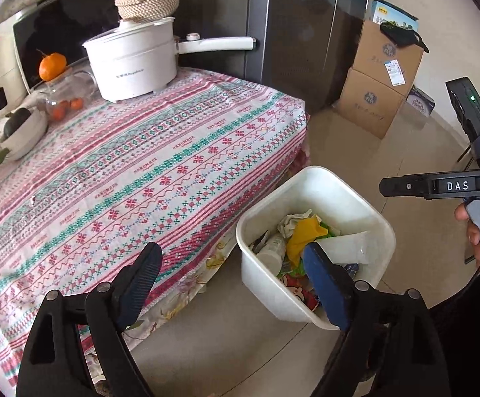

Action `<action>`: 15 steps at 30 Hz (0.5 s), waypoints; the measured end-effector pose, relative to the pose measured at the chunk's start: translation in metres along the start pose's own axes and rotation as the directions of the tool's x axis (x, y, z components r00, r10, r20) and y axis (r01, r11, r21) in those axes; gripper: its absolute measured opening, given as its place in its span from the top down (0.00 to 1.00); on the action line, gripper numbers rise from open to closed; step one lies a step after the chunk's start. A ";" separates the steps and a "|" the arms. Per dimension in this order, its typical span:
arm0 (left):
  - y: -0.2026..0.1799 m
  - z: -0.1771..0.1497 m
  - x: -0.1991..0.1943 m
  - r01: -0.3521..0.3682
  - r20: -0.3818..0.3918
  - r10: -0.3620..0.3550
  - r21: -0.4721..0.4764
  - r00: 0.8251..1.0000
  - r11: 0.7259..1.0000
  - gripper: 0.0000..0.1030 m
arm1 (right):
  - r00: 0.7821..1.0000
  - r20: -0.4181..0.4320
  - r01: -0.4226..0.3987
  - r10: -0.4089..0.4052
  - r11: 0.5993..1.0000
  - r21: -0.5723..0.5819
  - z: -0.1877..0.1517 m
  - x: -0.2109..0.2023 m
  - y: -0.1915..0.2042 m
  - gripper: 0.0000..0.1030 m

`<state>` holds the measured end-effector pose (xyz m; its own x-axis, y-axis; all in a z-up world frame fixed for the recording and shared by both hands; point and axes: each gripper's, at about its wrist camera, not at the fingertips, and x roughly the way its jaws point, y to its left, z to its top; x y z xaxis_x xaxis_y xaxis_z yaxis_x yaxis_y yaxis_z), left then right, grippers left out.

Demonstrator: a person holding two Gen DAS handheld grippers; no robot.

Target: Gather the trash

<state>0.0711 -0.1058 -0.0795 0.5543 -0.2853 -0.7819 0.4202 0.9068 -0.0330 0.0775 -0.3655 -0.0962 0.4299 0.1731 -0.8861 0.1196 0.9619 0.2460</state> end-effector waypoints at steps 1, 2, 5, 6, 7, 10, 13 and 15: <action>0.002 -0.001 -0.004 -0.010 0.007 0.010 -0.008 1.000 1.000 0.12 | 1.000 0.012 0.013 -0.013 1.000 -0.008 -0.002 -0.003 0.003 0.26; 0.003 -0.002 -0.008 -0.017 0.012 0.017 -0.019 1.000 1.000 0.12 | 0.999 0.025 0.021 -0.021 1.000 -0.016 -0.003 -0.006 0.005 0.26; 0.008 -0.007 -0.020 -0.037 0.016 0.039 -0.065 0.999 0.997 0.09 | 0.996 0.080 0.042 -0.038 0.998 -0.053 -0.010 -0.019 0.019 0.25; 0.010 -0.009 -0.024 -0.046 0.020 0.047 -0.082 0.999 0.996 0.09 | 0.994 0.105 0.048 -0.041 0.997 -0.066 -0.014 -0.024 0.024 0.25; 0.011 -0.011 -0.029 -0.053 0.024 0.055 -0.101 0.998 0.993 0.08 | 0.991 0.126 0.055 -0.045 0.996 -0.077 -0.018 -0.029 0.029 0.24; 0.014 -0.016 -0.044 -0.082 0.030 0.088 -0.146 0.996 0.986 0.04 | 0.979 0.196 0.081 -0.056 0.990 -0.119 -0.032 -0.045 0.047 0.23; 0.011 -0.021 -0.060 -0.127 0.043 0.135 -0.160 0.990 0.979 0.01 | 0.957 0.280 0.113 -0.069 0.983 -0.142 -0.047 -0.066 0.064 0.17; 0.007 -0.023 -0.071 -0.140 0.052 0.150 -0.159 0.987 0.977 0.00 | 0.939 0.335 0.133 -0.079 0.980 -0.144 -0.057 -0.079 0.073 0.13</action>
<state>0.0183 -0.0718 -0.0391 0.6476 -0.1615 -0.7447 0.2184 0.9756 -0.0217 0.0008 -0.2964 -0.0306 0.6938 0.0162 -0.7200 0.0454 0.9968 0.0661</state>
